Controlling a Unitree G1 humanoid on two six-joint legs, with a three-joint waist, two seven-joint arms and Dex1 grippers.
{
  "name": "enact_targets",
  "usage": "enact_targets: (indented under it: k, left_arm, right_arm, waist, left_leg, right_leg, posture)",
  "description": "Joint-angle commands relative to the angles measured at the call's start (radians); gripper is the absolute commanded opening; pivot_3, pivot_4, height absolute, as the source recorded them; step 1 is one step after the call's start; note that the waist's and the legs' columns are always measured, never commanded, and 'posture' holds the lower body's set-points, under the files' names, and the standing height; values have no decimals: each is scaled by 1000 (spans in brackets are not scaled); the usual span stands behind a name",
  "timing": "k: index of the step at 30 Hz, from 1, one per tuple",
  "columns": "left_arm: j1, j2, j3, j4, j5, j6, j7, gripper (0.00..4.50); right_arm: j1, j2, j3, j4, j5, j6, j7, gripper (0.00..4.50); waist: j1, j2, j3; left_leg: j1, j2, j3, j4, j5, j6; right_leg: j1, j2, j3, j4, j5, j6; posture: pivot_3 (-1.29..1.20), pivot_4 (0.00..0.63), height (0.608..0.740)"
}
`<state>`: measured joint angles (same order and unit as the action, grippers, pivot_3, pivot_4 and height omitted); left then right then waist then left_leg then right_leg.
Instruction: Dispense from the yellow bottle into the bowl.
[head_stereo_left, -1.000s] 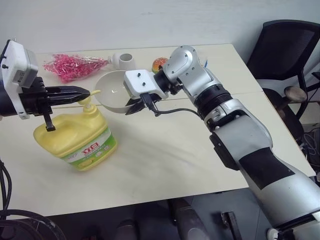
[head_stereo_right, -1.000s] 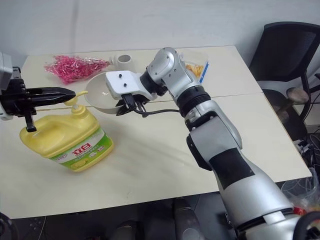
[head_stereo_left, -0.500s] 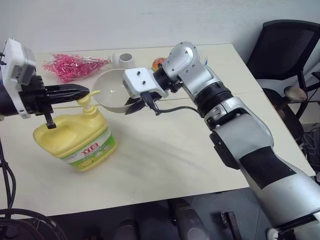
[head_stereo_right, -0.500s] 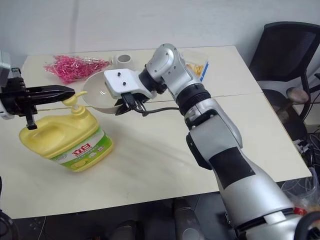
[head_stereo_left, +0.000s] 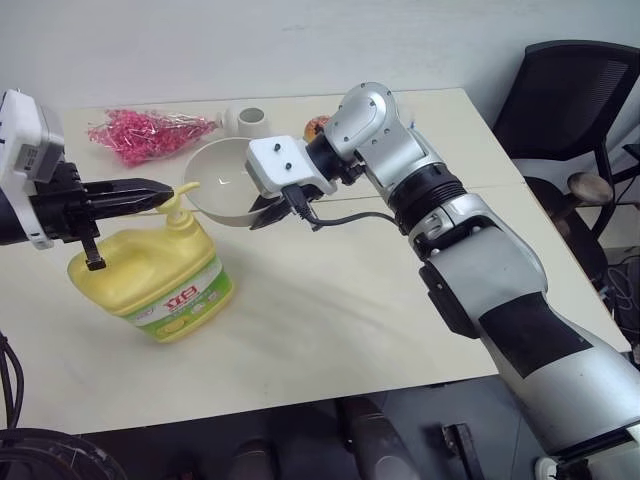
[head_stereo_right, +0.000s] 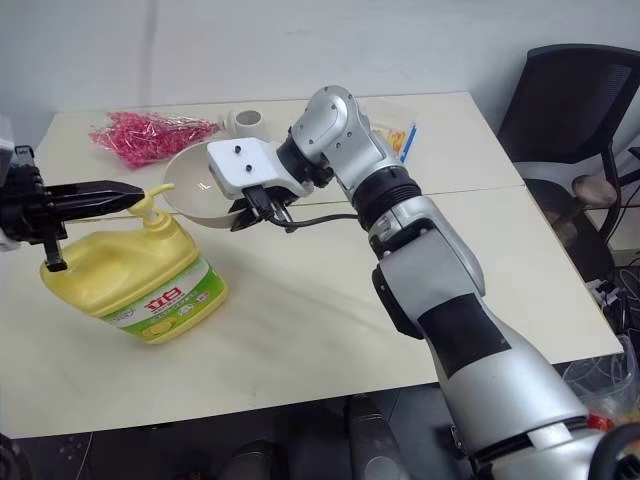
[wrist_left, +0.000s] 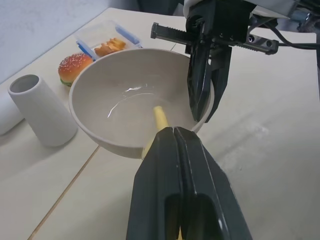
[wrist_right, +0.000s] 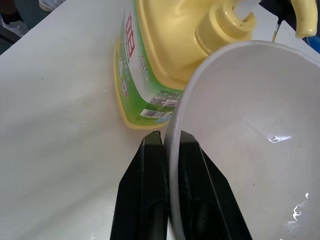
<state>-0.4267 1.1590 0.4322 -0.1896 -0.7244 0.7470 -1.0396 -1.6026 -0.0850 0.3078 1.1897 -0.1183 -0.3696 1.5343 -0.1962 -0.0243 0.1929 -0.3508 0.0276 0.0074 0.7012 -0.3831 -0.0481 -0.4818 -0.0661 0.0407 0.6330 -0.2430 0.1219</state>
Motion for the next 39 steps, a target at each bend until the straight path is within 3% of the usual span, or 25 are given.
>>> enact_targets:
  k: [1,9,14,23,33,39]
  left_arm:
    - [32,14,-36,-9,17,21,-10,32]
    - [101,55,-95,21,69,-17,-67,32]
    - [115,76,-136,60,96,-36,-83,32]
    - [-4,62,-217,161,143,-72,-111,32]
    - [-113,92,-7,73,-122,175,-134,32]
    - [-128,132,80,150,-94,169,-100,32]
  right_arm:
    - [-48,0,-24,-13,13,-13,36,0]
    - [-47,0,-21,-16,12,-21,46,0]
    - [-49,-3,-22,-15,13,-23,50,0]
    - [-42,-3,-19,-22,15,-29,69,0]
    - [-38,-8,-9,-10,-7,-44,56,0]
    - [-41,-6,-10,-1,-19,-49,55,0]
  waist:
    - [0,0,0]
    - [0,2,-1]
    - [2,4,-1]
    - [3,11,-1]
    - [4,11,-1]
    - [2,11,-1]
  left_leg:
    - [0,0,0,0,0,0]
    - [2,0,0,0,0,0]
    - [14,0,2,-3,0,0]
    - [18,1,0,-3,-1,1]
    - [13,1,-4,-3,-1,1]
    - [13,1,-3,-4,-1,1]
  right_leg:
    - [0,0,0,0,0,0]
    - [0,0,0,3,0,0]
    - [10,0,0,3,-1,-2]
    - [16,2,0,1,-1,-2]
    - [15,1,-3,-2,-1,-2]
    - [15,1,-4,-3,-1,-2]
  posture:
    - [0,150,740]
    - [0,150,740]
    - [0,150,740]
    - [0,150,740]
    - [0,150,740]
    - [0,150,740]
